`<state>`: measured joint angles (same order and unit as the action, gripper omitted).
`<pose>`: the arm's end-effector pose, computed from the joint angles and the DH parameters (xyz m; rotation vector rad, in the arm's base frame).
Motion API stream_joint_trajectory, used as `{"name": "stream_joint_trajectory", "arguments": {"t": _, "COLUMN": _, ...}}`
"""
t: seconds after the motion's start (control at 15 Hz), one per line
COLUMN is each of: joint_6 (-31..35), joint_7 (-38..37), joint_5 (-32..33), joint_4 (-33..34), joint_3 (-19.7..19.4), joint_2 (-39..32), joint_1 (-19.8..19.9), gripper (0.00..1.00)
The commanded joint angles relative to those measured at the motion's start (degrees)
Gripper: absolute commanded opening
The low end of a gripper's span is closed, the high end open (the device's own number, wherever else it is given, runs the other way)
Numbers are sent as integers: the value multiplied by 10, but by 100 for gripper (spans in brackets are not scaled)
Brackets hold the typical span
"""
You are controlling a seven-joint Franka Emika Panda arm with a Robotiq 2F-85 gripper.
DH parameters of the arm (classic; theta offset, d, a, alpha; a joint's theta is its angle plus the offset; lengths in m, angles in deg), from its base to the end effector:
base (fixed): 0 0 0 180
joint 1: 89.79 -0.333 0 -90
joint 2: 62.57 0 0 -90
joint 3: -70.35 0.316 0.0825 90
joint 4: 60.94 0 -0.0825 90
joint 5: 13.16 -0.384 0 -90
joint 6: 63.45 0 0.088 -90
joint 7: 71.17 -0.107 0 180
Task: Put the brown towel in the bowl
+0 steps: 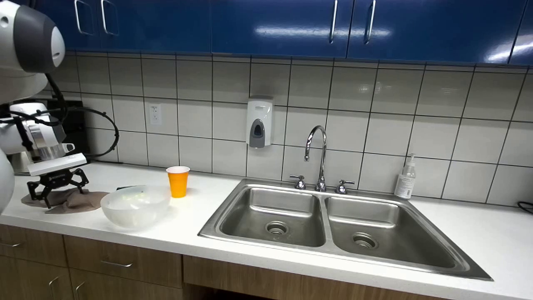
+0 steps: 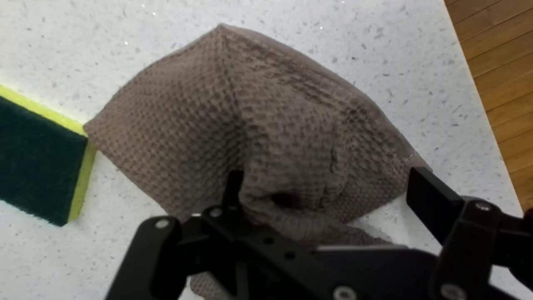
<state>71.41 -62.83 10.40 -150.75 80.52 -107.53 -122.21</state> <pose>0.5327 0.4583 0.1864 2.5252 1.5923 0.1071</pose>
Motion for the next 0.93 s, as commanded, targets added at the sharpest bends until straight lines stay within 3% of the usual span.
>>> {"name": "stream_joint_trajectory", "arguments": {"t": 0.0, "joint_6": 0, "joint_7": -22, "joint_5": 15, "joint_4": 27, "joint_3": -14, "joint_2": -14, "joint_1": -14, "gripper": 100}}
{"name": "stream_joint_trajectory", "arguments": {"t": 0.07, "joint_6": 0, "joint_7": -24, "joint_5": 14, "joint_4": 29, "joint_3": -16, "joint_2": -14, "joint_1": -15, "gripper": 97}}
{"name": "stream_joint_trajectory", "arguments": {"t": 0.13, "joint_6": -1, "joint_7": -25, "joint_5": 11, "joint_4": 31, "joint_3": -16, "joint_2": -11, "joint_1": -14, "gripper": 74}}
{"name": "stream_joint_trajectory", "arguments": {"t": 0.27, "joint_6": -3, "joint_7": -23, "joint_5": 8, "joint_4": 35, "joint_3": -16, "joint_2": -10, "joint_1": -13, "gripper": 69}}
{"name": "stream_joint_trajectory", "arguments": {"t": 0.8, "joint_6": 1, "joint_7": -23, "joint_5": 12, "joint_4": 42, "joint_3": -19, "joint_2": -9, "joint_1": -14, "gripper": 5}}
{"name": "stream_joint_trajectory", "arguments": {"t": 0.87, "joint_6": 0, "joint_7": -24, "joint_5": 13, "joint_4": 42, "joint_3": -20, "joint_2": -8, "joint_1": -15, "gripper": 1}}
